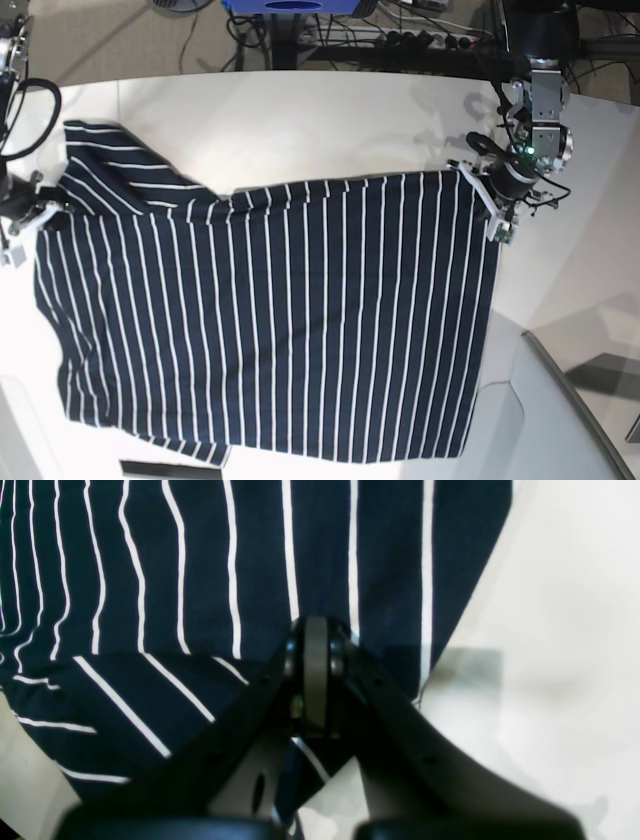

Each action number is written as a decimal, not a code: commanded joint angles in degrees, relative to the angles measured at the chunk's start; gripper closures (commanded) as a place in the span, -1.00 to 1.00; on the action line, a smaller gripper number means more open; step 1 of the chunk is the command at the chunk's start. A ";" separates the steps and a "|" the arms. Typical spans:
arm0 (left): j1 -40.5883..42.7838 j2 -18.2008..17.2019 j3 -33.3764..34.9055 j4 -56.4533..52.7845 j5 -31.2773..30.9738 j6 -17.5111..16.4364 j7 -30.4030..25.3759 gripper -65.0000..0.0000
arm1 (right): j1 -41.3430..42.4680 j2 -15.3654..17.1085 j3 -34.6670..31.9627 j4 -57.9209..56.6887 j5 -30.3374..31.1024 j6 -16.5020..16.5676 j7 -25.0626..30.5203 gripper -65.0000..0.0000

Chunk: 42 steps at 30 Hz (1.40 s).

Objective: Layout the t-shirt on the table in an organized manner, then fold the t-shirt properly
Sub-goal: 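Hold the shirt edge with both grippers and drag it to flatten, then release the shirt with both grippers and lift them away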

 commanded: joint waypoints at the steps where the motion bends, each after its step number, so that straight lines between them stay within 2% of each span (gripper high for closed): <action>1: 1.34 -0.46 0.01 0.41 1.30 -0.89 4.20 1.00 | -1.12 0.74 -0.08 0.46 -2.84 -1.27 -3.34 1.00; 8: 3.18 -0.55 -0.34 1.20 1.30 -0.89 3.85 1.00 | -5.08 0.74 0.01 2.31 -2.84 -1.44 -3.51 1.00; 14: 3.01 -0.63 -0.25 1.29 1.30 -0.89 3.85 1.00 | -7.71 -0.05 7.84 3.36 -3.19 -1.44 -3.60 1.00; 17: 2.74 -0.63 -0.08 1.29 1.30 -0.89 3.85 1.00 | -10.35 -0.40 8.72 7.85 -3.19 -1.53 -3.78 1.00; 20: 2.57 -0.55 -0.08 1.37 1.30 -0.89 3.85 1.00 | -12.46 -0.58 8.72 12.16 -3.19 -6.28 -5.10 1.00; 22: 2.13 -0.55 0.01 1.90 1.39 -0.89 3.94 1.00 | -13.69 -1.55 8.72 14.44 -3.10 -8.04 -5.27 1.00; 30: 1.95 1.39 0.01 3.22 10.53 -0.89 4.03 1.00 | -14.48 -2.51 8.72 16.73 -3.19 -8.56 -5.45 1.00; 37: 1.78 1.48 -0.69 3.57 10.71 -0.89 3.94 1.00 | -13.16 -2.51 8.63 18.49 -3.19 -9.71 -5.27 1.00; 39: 1.34 1.48 -0.78 5.16 10.71 -0.89 4.03 1.00 | -13.25 -2.51 8.80 21.47 -2.84 -9.62 -4.92 1.00; 42: -0.16 1.48 -0.87 8.67 10.71 -0.89 4.11 1.00 | -13.78 -4.45 9.16 28.95 -2.84 -9.53 -4.92 0.99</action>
